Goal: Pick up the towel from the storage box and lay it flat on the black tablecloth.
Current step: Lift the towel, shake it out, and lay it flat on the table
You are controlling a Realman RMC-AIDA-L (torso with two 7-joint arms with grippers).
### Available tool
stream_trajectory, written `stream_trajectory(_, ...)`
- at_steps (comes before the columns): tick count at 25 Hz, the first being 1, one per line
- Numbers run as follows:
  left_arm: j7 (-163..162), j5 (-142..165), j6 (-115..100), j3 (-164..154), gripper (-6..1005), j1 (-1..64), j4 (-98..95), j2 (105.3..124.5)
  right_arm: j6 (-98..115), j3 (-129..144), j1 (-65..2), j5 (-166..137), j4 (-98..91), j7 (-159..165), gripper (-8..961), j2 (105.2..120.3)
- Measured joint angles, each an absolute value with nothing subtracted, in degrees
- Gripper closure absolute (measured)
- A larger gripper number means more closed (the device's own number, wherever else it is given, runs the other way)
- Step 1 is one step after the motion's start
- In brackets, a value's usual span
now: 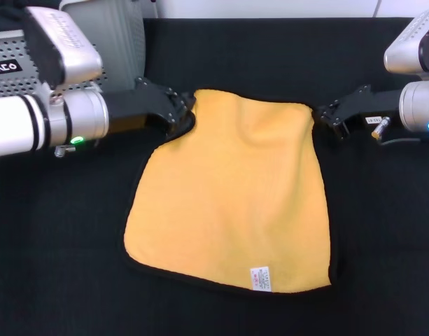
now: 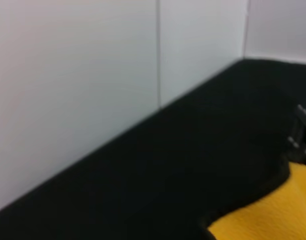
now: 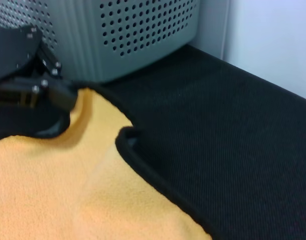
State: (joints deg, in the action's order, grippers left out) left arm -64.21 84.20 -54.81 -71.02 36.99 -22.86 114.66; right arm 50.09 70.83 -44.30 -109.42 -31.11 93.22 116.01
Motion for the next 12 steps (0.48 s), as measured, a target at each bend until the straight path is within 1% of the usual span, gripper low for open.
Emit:
stream_trajectory(5,-67.10,91.80,-54.79,-71.01,987,38.79,-24.09,114.61,50.10,70.84,-44.30,-109.42,-31.12,93.21,872,116.02)
stream_trajectory(12,-69.18,100.79,-53.91,-70.72,987,38.07,-30.38,114.84,50.11,70.83,-44.30,-109.78,-31.69,93.29,871,115.94)
